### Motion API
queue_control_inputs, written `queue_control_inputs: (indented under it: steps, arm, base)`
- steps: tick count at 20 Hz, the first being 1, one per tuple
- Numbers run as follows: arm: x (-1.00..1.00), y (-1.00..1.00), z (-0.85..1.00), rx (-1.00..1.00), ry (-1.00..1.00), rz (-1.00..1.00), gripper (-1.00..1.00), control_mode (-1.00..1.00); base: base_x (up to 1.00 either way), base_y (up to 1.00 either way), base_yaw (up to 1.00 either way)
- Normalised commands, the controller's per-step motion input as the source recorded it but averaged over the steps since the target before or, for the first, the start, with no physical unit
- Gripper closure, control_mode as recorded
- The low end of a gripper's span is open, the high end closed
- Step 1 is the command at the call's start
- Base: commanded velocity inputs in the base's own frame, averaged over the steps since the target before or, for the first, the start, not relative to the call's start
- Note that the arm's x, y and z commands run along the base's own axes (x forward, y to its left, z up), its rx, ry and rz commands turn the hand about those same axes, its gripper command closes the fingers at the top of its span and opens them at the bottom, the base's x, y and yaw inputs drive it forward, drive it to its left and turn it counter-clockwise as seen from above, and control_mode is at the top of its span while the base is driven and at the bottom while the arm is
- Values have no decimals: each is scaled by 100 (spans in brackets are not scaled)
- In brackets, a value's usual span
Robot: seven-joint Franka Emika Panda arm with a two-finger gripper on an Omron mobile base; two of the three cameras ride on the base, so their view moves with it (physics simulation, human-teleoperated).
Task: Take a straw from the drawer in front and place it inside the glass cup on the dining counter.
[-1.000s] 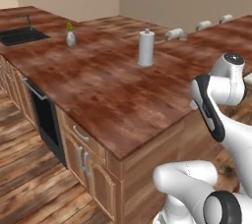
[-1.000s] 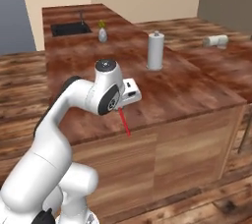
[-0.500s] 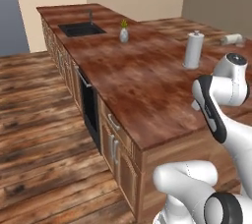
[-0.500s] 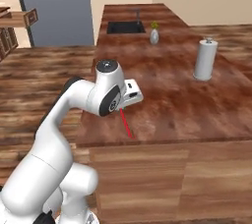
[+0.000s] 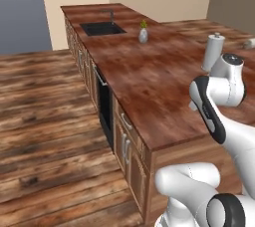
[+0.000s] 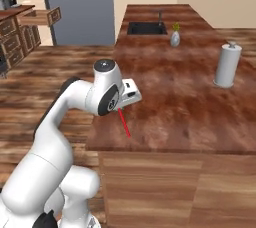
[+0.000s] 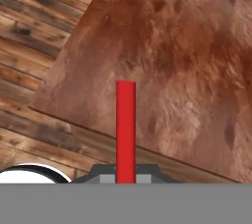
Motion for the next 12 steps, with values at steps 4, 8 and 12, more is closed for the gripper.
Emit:
queue_control_inputs:
  steps: [4,8,12]
  arm:
    - [0,0,0,0,0,0,100,100]
    - [0,0,0,0,0,0,100,100]
    - [0,0,0,0,0,0,100,100]
  base:
    - [0,-17,13]
    - [5,-77,2]
    - [16,-100,0]
